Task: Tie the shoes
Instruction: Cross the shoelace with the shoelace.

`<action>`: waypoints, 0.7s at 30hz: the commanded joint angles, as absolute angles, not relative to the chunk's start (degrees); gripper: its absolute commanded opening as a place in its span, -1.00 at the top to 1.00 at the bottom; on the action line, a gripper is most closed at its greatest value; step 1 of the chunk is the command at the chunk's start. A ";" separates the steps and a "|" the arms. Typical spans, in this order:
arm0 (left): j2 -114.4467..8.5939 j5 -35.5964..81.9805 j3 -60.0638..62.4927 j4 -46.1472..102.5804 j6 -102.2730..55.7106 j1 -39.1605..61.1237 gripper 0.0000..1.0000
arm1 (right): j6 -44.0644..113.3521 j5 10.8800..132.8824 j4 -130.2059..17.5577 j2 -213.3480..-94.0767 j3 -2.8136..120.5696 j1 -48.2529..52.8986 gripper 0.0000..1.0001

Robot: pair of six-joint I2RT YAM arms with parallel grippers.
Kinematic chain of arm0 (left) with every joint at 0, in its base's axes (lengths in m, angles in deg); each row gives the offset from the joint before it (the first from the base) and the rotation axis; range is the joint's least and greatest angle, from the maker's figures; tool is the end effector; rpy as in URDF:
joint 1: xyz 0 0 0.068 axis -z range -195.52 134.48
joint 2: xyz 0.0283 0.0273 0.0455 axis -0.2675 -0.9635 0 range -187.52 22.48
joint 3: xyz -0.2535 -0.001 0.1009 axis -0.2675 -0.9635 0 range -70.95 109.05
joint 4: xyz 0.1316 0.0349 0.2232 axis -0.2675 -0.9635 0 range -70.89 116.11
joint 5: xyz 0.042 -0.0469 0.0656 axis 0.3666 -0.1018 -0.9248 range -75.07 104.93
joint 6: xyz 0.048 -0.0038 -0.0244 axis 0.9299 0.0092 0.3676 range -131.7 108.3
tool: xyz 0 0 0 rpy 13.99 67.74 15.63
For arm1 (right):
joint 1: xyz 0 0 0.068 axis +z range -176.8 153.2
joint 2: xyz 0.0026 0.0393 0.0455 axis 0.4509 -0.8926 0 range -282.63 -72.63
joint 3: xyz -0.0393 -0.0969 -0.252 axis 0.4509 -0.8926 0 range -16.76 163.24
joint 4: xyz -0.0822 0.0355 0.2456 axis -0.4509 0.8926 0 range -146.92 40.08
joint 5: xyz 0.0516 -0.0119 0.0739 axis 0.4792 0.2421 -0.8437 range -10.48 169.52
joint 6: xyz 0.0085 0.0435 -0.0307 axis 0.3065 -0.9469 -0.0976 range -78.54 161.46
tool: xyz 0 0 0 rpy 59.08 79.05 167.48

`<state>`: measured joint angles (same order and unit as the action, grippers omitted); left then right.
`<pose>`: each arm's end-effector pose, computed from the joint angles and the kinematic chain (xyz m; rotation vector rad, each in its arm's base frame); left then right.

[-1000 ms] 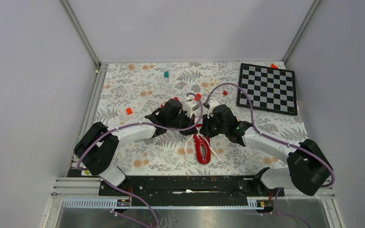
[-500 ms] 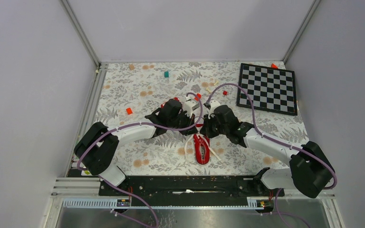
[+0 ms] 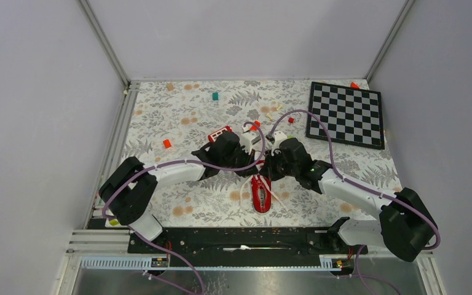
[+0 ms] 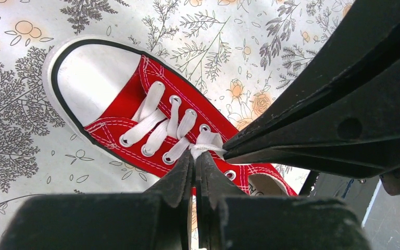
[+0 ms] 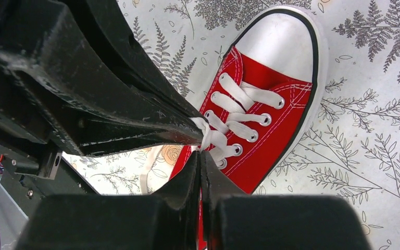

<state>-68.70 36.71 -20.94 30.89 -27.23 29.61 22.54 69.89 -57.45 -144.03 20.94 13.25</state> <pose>0.2273 -0.2471 0.1979 0.8141 2.1948 -0.9814 0.1984 0.1745 0.2180 -0.5115 2.1850 0.7615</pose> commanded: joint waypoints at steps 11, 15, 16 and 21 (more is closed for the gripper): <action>-66.40 33.96 -22.18 37.10 -27.66 30.10 1.00 | 19.91 65.34 -61.29 -146.12 20.28 12.92 1.00; -66.90 35.48 -23.51 38.89 -28.23 30.10 1.00 | 19.40 65.97 -61.23 -146.36 20.28 12.91 0.95; -66.84 35.90 -23.91 39.64 -28.50 30.10 1.00 | 19.37 66.44 -60.90 -146.09 20.30 12.92 0.87; -66.32 36.20 -25.60 41.78 -28.88 30.10 1.00 | 19.85 69.06 -58.57 -143.19 20.81 12.80 0.69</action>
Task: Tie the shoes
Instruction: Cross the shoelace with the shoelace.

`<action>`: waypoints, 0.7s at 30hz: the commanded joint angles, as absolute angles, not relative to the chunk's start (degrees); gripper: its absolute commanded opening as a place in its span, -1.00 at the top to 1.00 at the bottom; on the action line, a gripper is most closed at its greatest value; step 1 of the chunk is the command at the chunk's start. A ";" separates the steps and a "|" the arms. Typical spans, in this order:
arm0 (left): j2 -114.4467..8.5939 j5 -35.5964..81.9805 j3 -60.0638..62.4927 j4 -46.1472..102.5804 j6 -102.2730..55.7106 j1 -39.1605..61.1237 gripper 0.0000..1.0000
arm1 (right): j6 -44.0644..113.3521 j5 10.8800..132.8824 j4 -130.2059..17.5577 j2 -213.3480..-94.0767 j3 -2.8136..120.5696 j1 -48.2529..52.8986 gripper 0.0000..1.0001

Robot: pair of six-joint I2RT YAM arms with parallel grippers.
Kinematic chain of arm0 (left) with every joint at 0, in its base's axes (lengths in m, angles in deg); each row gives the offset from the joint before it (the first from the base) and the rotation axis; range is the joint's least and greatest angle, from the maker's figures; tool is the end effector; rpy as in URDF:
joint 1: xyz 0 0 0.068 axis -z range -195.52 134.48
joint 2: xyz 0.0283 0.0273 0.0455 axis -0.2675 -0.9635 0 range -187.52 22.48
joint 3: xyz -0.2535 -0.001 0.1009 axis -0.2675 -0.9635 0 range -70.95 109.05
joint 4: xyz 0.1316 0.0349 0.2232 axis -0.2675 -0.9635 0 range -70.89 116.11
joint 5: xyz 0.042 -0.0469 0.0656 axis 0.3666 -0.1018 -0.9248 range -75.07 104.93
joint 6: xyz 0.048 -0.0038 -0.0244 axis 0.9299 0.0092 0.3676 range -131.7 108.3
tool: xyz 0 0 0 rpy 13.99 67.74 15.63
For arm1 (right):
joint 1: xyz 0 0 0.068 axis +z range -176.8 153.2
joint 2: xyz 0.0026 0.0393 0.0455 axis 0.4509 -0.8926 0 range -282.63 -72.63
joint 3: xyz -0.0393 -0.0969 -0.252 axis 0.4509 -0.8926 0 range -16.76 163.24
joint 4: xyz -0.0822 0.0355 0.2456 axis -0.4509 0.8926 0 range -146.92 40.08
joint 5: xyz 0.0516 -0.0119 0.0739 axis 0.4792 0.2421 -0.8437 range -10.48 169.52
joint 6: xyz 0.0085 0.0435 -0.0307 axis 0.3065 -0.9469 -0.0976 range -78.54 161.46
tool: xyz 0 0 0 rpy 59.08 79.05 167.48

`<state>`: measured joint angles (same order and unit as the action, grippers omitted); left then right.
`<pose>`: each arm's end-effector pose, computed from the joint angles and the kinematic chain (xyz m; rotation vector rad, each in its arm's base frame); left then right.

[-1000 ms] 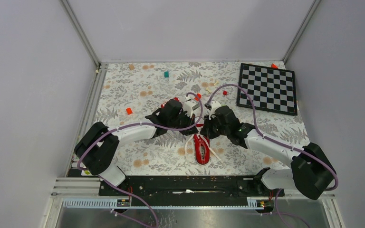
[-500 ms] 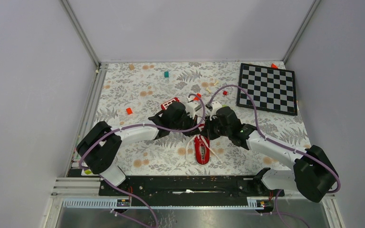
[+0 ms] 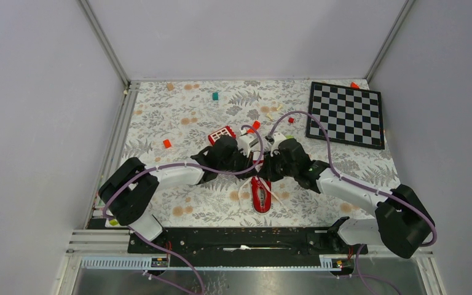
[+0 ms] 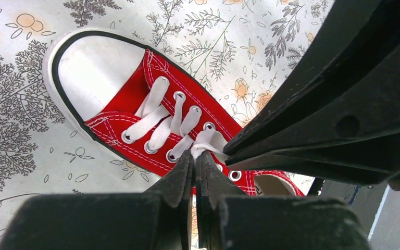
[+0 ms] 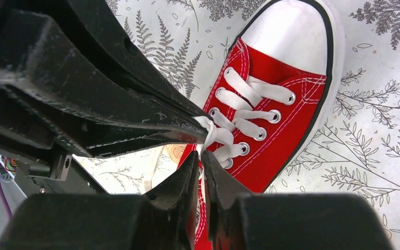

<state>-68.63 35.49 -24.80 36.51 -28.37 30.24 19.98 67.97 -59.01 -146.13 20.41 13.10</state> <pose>0.2207 -0.2446 0.1859 0.7902 2.1723 -0.9836 0.2009 0.1773 0.2086 -0.4839 2.2241 0.8115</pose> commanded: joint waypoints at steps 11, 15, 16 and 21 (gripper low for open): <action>-65.99 36.19 -25.87 42.72 -28.47 30.10 1.00 | 19.62 75.40 -55.72 -137.25 18.66 11.01 0.47; -65.82 35.91 -25.87 42.55 -28.49 30.10 1.00 | 16.98 75.93 -56.31 -137.70 18.09 9.23 0.47; -65.78 35.90 -25.79 42.51 -28.49 30.10 1.00 | 16.72 75.78 -56.35 -138.26 18.50 9.04 0.48; -65.78 35.80 -25.65 42.30 -28.40 30.10 1.00 | 16.60 72.53 -56.30 -142.17 21.06 8.82 0.49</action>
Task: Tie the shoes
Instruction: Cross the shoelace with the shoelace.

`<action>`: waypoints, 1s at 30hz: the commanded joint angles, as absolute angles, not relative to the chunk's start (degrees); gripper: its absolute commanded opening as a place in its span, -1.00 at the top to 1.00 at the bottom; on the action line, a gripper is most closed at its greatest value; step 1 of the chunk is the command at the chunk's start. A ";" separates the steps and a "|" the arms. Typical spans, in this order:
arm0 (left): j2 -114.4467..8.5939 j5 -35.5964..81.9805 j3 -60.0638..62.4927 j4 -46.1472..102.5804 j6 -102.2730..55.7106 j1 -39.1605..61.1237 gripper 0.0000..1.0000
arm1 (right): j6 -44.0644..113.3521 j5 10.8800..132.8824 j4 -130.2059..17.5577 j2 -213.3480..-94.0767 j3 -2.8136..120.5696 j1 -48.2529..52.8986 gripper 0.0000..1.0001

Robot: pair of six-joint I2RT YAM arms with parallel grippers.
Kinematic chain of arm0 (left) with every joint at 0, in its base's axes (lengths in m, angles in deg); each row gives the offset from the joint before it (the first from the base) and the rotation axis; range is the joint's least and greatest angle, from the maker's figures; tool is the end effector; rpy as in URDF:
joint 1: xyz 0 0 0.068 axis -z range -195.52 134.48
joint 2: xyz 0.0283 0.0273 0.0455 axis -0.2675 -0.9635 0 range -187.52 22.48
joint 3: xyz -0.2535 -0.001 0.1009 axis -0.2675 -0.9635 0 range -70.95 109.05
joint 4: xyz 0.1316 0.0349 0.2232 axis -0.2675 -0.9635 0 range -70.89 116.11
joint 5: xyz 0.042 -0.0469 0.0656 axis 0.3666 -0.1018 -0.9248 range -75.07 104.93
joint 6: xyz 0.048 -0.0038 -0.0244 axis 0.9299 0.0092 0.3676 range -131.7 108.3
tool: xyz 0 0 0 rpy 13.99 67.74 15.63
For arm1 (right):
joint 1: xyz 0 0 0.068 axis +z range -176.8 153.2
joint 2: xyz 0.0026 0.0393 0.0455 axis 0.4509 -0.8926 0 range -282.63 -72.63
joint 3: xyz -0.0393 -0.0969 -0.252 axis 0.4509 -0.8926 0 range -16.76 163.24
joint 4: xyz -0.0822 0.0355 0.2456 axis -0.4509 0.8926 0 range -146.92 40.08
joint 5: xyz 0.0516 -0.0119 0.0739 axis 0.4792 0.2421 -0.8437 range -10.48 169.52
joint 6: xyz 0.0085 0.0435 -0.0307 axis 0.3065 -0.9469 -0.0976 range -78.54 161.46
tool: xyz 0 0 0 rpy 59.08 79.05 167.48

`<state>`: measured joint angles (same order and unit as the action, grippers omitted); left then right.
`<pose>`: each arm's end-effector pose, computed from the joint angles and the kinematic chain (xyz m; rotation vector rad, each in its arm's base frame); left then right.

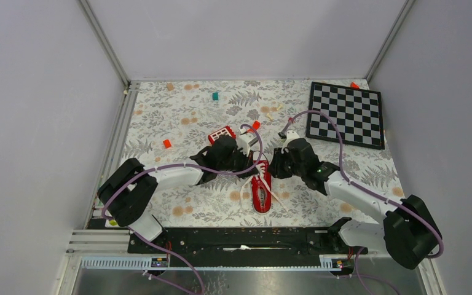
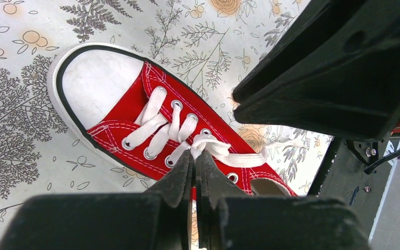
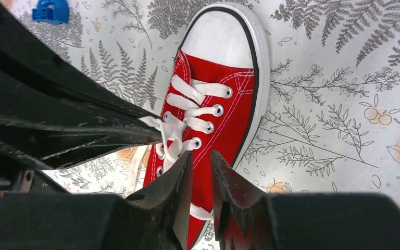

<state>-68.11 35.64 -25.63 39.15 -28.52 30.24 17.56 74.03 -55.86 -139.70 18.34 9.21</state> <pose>0.2201 -0.2441 0.1885 0.7850 2.1305 -1.0001 0.1990 0.1488 0.2182 -0.2929 2.2110 0.6969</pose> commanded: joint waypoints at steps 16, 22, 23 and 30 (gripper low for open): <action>-66.36 36.00 -24.81 41.89 -28.05 30.10 1.00 | 16.69 64.23 -60.35 -147.38 22.54 8.75 0.39; -66.14 36.03 -24.64 41.76 -27.83 30.10 1.00 | 16.79 64.63 -61.05 -149.24 23.14 8.76 0.38; -66.13 36.06 -24.64 41.71 -27.75 30.09 1.00 | 16.81 64.85 -61.09 -149.53 23.15 8.79 0.37; -66.23 36.36 -24.61 41.49 -27.43 30.10 1.00 | 16.18 66.05 -62.80 -150.57 23.05 8.76 0.53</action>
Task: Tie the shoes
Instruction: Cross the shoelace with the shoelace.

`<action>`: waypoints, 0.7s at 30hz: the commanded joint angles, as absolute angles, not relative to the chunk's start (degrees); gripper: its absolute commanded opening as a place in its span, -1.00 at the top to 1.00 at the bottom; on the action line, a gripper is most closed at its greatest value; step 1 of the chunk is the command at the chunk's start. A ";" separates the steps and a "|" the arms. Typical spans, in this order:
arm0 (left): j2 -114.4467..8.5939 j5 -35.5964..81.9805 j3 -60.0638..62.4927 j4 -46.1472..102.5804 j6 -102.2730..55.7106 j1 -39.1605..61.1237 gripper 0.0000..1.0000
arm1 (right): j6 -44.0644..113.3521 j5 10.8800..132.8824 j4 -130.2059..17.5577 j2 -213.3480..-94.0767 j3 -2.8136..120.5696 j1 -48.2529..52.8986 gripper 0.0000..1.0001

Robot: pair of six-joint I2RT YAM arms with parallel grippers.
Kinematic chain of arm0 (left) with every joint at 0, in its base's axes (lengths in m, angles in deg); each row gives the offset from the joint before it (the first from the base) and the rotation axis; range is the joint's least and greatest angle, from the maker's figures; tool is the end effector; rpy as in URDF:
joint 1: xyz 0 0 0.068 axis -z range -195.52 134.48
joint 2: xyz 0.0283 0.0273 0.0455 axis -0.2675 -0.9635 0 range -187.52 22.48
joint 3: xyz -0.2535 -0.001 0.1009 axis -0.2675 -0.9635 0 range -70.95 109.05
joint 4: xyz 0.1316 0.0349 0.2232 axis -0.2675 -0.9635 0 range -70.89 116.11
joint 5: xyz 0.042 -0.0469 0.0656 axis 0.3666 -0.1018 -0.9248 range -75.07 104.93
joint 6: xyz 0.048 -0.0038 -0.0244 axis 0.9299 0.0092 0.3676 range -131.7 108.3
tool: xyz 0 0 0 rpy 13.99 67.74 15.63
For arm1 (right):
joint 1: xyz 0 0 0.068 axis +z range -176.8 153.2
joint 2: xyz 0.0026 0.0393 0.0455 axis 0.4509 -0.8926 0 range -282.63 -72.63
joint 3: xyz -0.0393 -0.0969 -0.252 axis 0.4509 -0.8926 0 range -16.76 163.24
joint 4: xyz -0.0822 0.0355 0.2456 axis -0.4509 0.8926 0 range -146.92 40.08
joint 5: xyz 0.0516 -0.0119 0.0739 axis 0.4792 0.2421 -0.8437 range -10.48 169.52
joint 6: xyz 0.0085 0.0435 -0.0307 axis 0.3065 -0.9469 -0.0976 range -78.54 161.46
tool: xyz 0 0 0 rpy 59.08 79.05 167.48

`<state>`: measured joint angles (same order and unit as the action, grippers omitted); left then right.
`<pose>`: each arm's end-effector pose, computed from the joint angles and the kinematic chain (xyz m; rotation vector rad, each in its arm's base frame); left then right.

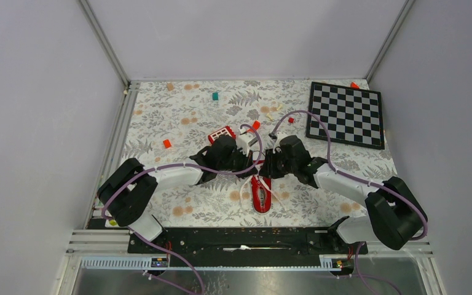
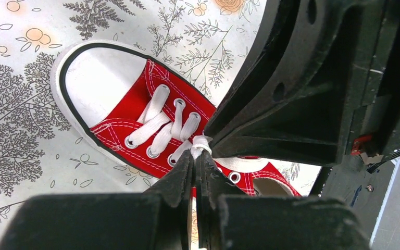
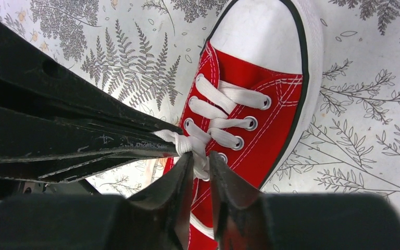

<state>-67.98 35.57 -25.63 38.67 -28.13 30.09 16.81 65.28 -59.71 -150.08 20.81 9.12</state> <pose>0.2203 -0.2430 0.1884 0.7886 2.1335 -0.9921 0.2181 0.1688 0.1947 -0.3727 2.3029 0.8356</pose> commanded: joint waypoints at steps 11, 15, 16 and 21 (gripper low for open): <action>-65.79 36.93 -25.15 41.32 -27.35 30.10 1.00 | 19.46 71.43 -61.14 -147.53 23.45 8.79 1.00; -65.40 37.17 -25.59 41.08 -27.26 30.09 1.00 | 21.03 74.51 -59.92 -146.69 24.56 8.75 1.00; -65.30 37.31 -25.67 40.99 -27.18 30.10 1.00 | 21.44 75.38 -59.69 -146.44 24.88 8.79 1.00; -64.83 37.31 -25.86 40.79 -27.12 30.10 1.00 | 22.98 77.47 -58.62 -146.21 27.10 8.69 1.00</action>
